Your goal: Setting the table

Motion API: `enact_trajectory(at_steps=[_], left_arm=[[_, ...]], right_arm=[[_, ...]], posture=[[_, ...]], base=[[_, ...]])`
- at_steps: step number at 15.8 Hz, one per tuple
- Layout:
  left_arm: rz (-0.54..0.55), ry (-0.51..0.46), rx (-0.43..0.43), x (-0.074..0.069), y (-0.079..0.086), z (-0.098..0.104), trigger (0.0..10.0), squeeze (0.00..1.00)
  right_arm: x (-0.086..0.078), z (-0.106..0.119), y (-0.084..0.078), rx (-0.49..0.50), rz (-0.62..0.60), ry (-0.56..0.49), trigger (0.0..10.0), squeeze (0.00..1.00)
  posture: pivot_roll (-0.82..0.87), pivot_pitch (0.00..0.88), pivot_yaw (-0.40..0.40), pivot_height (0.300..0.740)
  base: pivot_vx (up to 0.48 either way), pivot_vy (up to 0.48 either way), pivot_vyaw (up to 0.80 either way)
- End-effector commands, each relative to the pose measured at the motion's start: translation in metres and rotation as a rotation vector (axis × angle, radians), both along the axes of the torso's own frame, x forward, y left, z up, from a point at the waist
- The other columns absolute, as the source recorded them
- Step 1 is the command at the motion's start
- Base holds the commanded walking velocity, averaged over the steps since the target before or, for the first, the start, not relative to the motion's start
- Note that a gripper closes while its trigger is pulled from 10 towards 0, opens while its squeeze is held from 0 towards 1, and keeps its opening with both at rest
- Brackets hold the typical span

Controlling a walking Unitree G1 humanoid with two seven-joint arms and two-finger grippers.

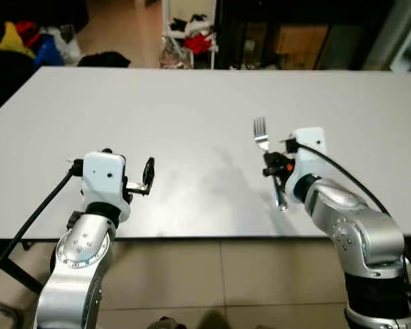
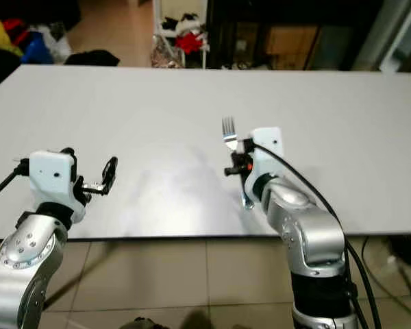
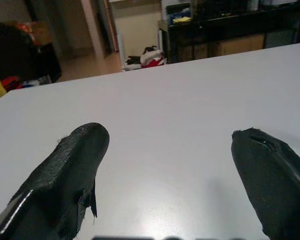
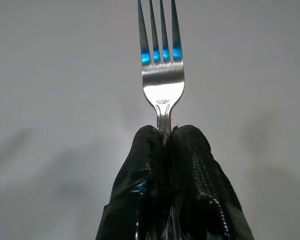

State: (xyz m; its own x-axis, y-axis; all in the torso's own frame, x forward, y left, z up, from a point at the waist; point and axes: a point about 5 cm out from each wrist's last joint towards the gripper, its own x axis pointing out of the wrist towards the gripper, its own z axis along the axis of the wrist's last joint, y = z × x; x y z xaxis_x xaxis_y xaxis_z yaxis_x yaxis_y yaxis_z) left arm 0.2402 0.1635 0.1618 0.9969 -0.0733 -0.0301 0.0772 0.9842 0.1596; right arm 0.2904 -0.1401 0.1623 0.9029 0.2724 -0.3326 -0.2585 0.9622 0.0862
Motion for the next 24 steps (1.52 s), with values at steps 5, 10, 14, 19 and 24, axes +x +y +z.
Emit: enact_trajectory(at_steps=[5,10,14,19,24], left_arm=[[0.005,0.002,0.012,0.0,0.001,0.001,10.0,0.0],[0.079,0.003,-0.041,-0.005,0.002,0.001,10.0,0.0],[0.078,-0.014,-0.032,-0.008,0.002,0.0,10.0,0.0],[0.093,-0.006,-0.029,-0.008,0.006,-0.001,10.0,0.0],[0.099,-0.001,-0.024,-0.01,0.008,-0.002,10.0,0.0]], right_arm=[[-0.001,0.002,0.0,0.0,-0.003,-0.004,10.0,0.0],[0.003,0.005,0.003,0.002,0.0,-0.05,10.0,0.0],[0.002,0.003,0.006,-0.022,0.025,-0.074,10.0,0.0],[0.005,0.001,0.002,-0.007,0.013,-0.072,10.0,0.0],[0.007,0.0,0.002,-0.019,0.037,-0.07,10.0,0.0]], posture=[[-0.1,0.024,0.024,0.74],[-0.1,0.025,0.011,0.74],[-0.09,0.034,0.008,0.74],[-0.09,0.033,0.009,0.74],[-0.09,0.032,0.003,0.74]], base=[[0.0,0.37,0.0],[0.0,0.148,0.0],[0.062,0.0,0.0],[0.338,0.0,0.0],[0.344,0.0,0.0]])
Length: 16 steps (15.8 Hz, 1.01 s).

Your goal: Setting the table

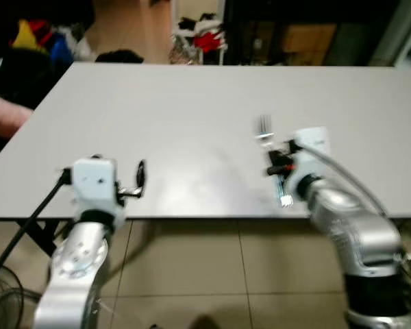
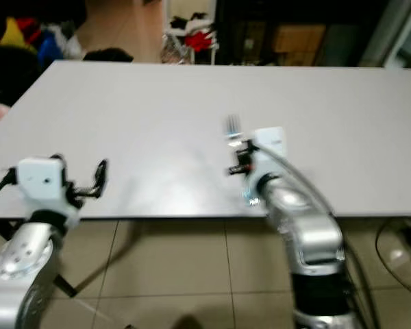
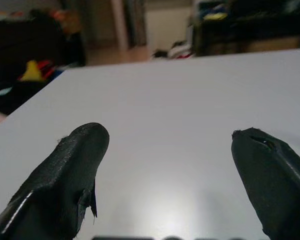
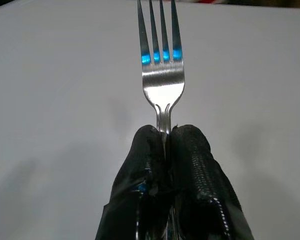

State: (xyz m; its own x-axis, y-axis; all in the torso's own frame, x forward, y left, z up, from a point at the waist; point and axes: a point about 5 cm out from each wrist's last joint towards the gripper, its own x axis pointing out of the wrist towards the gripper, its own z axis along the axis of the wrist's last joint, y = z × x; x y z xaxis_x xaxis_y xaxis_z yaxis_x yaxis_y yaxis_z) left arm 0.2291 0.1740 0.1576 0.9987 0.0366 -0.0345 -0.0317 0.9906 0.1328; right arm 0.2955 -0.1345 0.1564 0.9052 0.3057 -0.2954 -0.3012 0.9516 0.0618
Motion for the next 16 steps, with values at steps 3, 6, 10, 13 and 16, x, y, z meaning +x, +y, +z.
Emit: enact_trajectory(at_steps=[3,6,10,13,16], left_arm=[[-0.012,-0.004,0.001,-0.001,-0.003,0.001,10.0,0.0],[-0.017,-0.007,-0.001,-0.001,-0.003,0.001,10.0,0.0],[-0.067,-0.008,-0.007,0.002,-0.007,0.001,10.0,0.0],[-0.263,0.035,0.024,0.001,-0.018,-0.003,10.0,0.0],[-0.42,0.076,0.049,0.005,-0.025,-0.003,10.0,0.0]], right_arm=[[0.003,0.005,-0.003,-0.008,0.012,-0.015,10.0,0.0],[0.005,0.002,-0.004,-0.032,-0.001,0.017,10.0,0.0],[0.011,-0.005,-0.01,-0.054,-0.089,0.088,10.0,0.0],[0.016,-0.012,-0.011,-0.04,-0.155,0.159,10.0,0.0],[0.023,-0.023,-0.014,-0.012,-0.245,0.255,10.0,0.0]], posture=[[-0.09,0.026,-0.006,0.74],[-0.09,0.017,-0.013,0.74],[-0.09,0.021,-0.008,0.74],[-0.08,0.038,-0.004,0.74],[-0.08,0.051,-0.002,0.74]], base=[[0.344,0.0,0.0],[0.342,0.0,0.0],[0.255,0.0,0.0],[0.0,0.0,0.0],[0.0,0.0,0.0]])
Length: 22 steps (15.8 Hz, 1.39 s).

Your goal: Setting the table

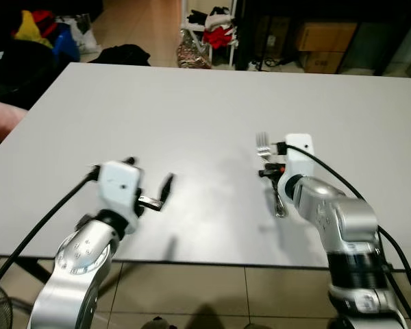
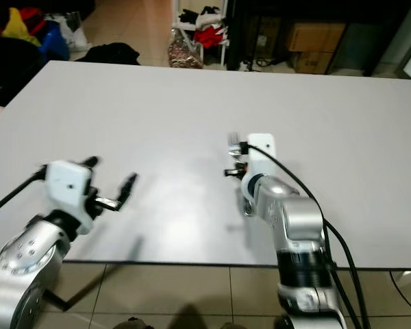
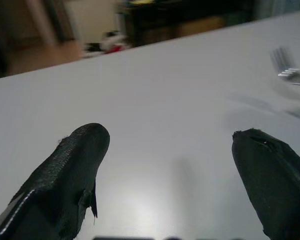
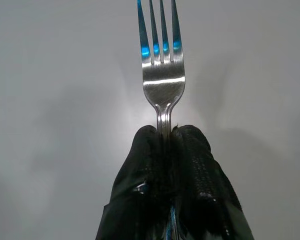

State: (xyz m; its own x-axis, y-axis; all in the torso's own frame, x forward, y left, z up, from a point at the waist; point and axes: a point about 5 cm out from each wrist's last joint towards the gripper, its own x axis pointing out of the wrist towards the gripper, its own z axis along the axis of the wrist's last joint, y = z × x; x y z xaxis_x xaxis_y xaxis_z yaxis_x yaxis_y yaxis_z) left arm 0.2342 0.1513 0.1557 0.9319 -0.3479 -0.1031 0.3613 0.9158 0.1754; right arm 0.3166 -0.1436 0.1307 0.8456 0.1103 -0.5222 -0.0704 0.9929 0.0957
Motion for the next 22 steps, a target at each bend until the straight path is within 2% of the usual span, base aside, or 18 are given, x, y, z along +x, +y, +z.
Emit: enact_trajectory(at_steps=[1,3,5,7,14,15,20,22], left_arm=[[-0.056,0.014,0.004,0.002,-0.004,0.001,10.0,0.0],[-0.14,0.028,0.003,0.002,-0.007,0.003,10.0,0.0],[-0.307,0.1,0.009,-0.01,-0.016,-0.003,10.0,0.0],[-0.413,0.162,0.017,-0.018,-0.021,-0.008,10.0,0.0],[-0.455,0.186,0.043,-0.021,-0.021,-0.011,10.0,0.0],[-0.46,0.188,0.043,-0.021,-0.021,-0.01,10.0,0.0],[-0.466,0.188,0.029,-0.023,-0.021,-0.008,10.0,0.0],[-0.433,0.181,-0.042,-0.023,-0.02,-0.002,10.0,0.0]], right_arm=[[0.003,0.001,-0.006,0.006,-0.043,0.02,10.0,0.0],[0.005,0.0,-0.007,-0.009,-0.054,0.035,10.0,0.0],[0.004,-0.007,-0.007,-0.014,-0.062,0.077,10.0,0.0],[0.005,-0.01,-0.004,0.02,-0.061,0.107,10.0,0.0],[0.009,-0.012,-0.001,0.03,-0.082,0.15,10.0,0.0],[0.01,-0.011,-0.002,0.044,-0.1,0.148,10.0,1.0],[0.008,0.004,-0.004,0.069,-0.113,0.118,10.0,1.0],[0.002,0.02,-0.008,0.071,-0.089,0.085,10.0,1.0]], posture=[[-0.08,0.056,-0.002,0.74],[-0.08,0.062,-0.001,0.74],[-0.07,0.071,0.0,0.74],[-0.08,0.072,0.0,0.74],[-0.08,0.075,-0.012,0.74],[-0.08,0.074,-0.012,0.74],[-0.09,0.062,-0.007,0.74],[-0.08,0.055,-0.003,0.74]], base=[[0.0,0.0,0.0],[0.0,0.0,0.0],[0.0,0.0,0.0],[0.0,0.0,0.0],[0.0,0.0,0.0],[0.0,0.0,0.0],[0.0,0.0,0.0],[0.0,0.0,0.0]])
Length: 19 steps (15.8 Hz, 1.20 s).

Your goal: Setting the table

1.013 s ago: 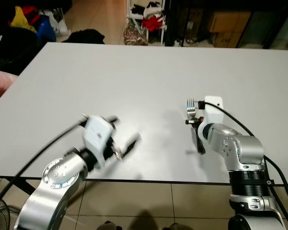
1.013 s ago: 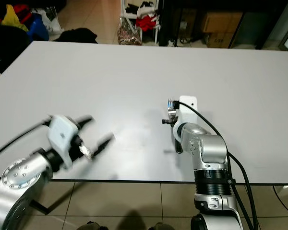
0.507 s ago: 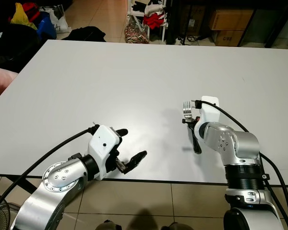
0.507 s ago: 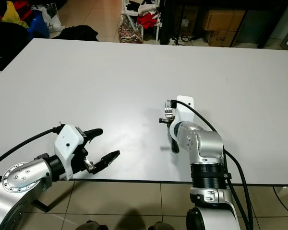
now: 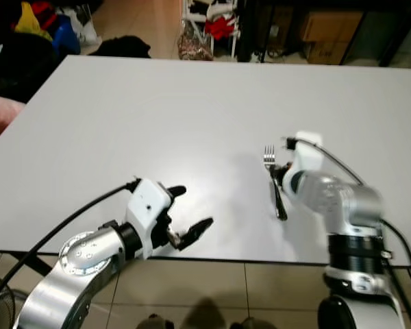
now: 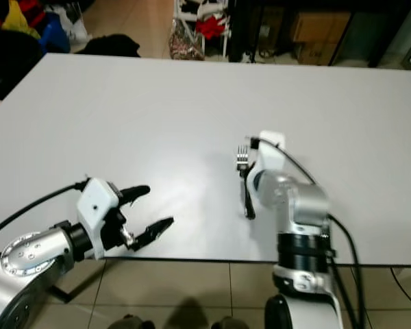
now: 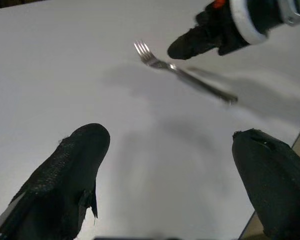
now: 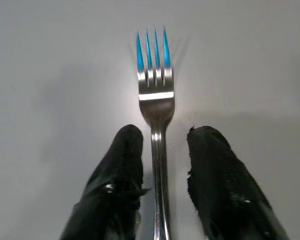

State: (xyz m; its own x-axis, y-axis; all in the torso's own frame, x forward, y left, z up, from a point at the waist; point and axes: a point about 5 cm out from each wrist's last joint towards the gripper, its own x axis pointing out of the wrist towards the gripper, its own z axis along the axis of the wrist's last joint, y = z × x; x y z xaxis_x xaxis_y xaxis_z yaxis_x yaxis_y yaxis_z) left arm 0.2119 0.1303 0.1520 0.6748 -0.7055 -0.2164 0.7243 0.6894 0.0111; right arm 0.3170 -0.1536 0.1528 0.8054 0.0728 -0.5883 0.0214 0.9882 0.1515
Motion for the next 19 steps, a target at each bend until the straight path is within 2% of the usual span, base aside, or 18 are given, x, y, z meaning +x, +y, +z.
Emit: enact_trajectory(at_steps=[1,3,5,6,7,8,9,11,13,15,17,19], left_arm=[[0.065,-0.02,-0.054,-0.002,0.007,0.011,10.0,0.0],[0.11,-0.034,-0.092,-0.004,0.01,0.014,10.0,0.0],[0.322,-0.11,-0.087,-0.004,0.019,0.016,10.0,0.0],[0.376,-0.104,-0.081,-0.003,0.022,0.014,10.0,0.0],[0.549,-0.14,-0.082,-0.001,0.028,0.012,10.0,0.0],[0.62,-0.171,-0.053,-0.001,0.031,0.011,10.0,0.0],[0.666,-0.178,-0.002,-0.003,0.028,0.008,10.0,0.0],[0.627,-0.182,0.068,-0.004,0.02,0.004,10.0,0.0],[0.654,-0.16,0.054,-0.007,0.021,0.003,10.0,0.0],[0.715,-0.148,0.05,-0.011,0.024,0.002,10.0,0.0],[0.762,-0.172,0.052,-0.013,0.023,0.003,10.0,0.0],[0.765,-0.177,0.078,-0.014,0.025,0.002,10.0,0.0]], right_arm=[[-0.009,0.027,-0.007,0.001,0.035,-0.068,10.0,1.0],[-0.016,0.037,-0.011,-0.022,0.076,-0.099,10.0,1.0],[-0.031,0.049,-0.007,-0.078,0.206,-0.267,10.0,1.0],[-0.034,0.048,-0.005,-0.089,0.234,-0.292,10.0,1.0],[-0.042,0.041,0.009,-0.128,0.369,-0.365,10.0,1.0],[-0.045,0.036,0.016,-0.109,0.412,-0.387,10.0,1.0],[-0.051,0.03,0.029,-0.026,0.465,-0.41,10.0,1.0],[-0.051,0.019,0.035,0.051,0.468,-0.388,10.0,1.0],[-0.052,0.014,0.035,0.083,0.458,-0.354,10.0,1.0],[-0.054,0.012,0.036,0.092,0.483,-0.368,10.0,1.0],[-0.059,0.006,0.038,0.116,0.517,-0.395,10.0,1.0],[-0.062,0.002,0.04,0.121,0.539,-0.388,10.0,1.0]], posture=[[-0.1,0.051,0.011,0.74],[-0.1,0.05,0.018,0.74],[-0.1,0.047,0.035,0.74],[-0.11,0.046,0.037,0.74],[-0.1,0.046,0.043,0.74],[-0.09,0.046,0.04,0.74],[-0.08,0.045,0.03,0.74],[-0.08,0.043,0.021,0.74],[-0.07,0.041,0.024,0.74],[-0.06,0.038,0.023,0.74],[-0.05,0.037,0.023,0.74],[-0.05,0.033,0.024,0.74]], base=[[0.0,0.0,0.0],[0.0,0.0,0.0],[0.0,0.0,0.0],[0.0,0.0,0.0],[0.0,0.0,0.79],[0.0,0.0,0.79],[0.0,0.0,0.8],[0.0,0.0,0.8],[0.0,0.0,0.8],[0.0,0.0,0.8],[0.0,0.0,0.8],[0.0,0.0,0.8]])
